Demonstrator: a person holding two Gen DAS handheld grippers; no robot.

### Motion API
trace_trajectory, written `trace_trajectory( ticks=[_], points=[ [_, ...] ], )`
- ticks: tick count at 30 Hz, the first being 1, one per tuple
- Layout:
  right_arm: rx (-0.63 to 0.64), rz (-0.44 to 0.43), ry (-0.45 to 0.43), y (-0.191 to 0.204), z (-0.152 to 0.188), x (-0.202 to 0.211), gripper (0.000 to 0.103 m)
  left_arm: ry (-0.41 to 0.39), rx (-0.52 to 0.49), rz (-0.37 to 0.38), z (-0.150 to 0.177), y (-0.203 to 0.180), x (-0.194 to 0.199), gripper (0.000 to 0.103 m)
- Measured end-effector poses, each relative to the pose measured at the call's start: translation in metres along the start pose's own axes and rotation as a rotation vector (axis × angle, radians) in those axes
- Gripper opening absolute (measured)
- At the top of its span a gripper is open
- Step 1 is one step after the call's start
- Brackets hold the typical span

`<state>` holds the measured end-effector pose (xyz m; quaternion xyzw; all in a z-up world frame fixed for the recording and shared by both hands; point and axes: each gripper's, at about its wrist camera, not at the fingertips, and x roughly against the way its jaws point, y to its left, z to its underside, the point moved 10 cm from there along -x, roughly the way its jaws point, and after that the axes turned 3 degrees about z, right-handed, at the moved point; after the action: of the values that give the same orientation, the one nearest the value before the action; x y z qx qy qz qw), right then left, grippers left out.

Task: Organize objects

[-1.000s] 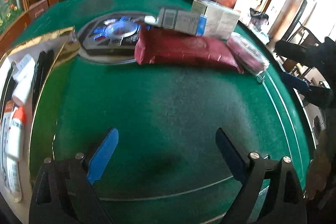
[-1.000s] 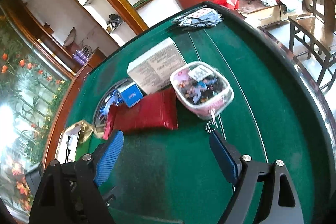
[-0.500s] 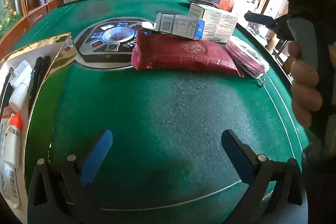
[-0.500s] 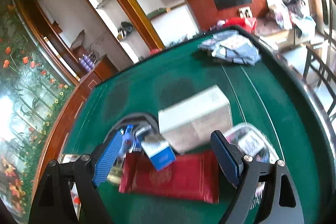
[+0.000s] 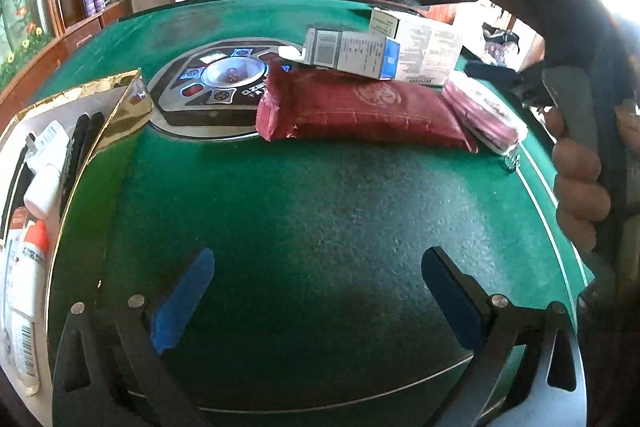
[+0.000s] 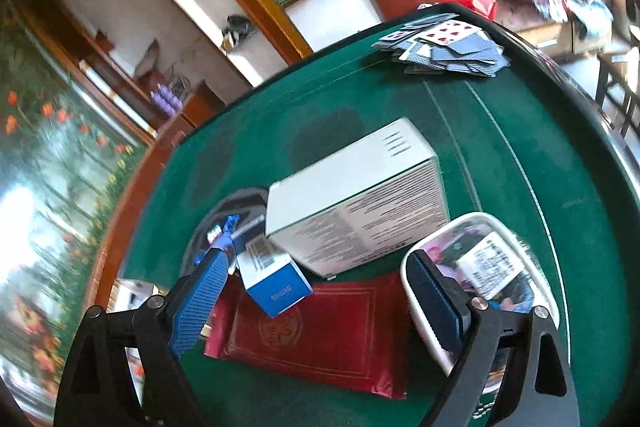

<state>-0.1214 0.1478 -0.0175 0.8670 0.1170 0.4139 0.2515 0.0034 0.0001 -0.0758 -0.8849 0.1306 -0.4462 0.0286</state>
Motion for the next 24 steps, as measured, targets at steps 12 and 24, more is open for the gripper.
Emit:
trace_trajectory(
  ticks=[12,24],
  points=[
    [-0.184,-0.103,-0.041,-0.028,-0.013,0.017,0.094,-0.014,0.025,0.034,-0.001,0.000,0.003,0.103],
    [-0.092,0.068,-0.035,-0.050,-0.007,0.011,0.097,-0.023,0.040,0.053,-0.002,-0.001,0.006,0.103]
  ],
)
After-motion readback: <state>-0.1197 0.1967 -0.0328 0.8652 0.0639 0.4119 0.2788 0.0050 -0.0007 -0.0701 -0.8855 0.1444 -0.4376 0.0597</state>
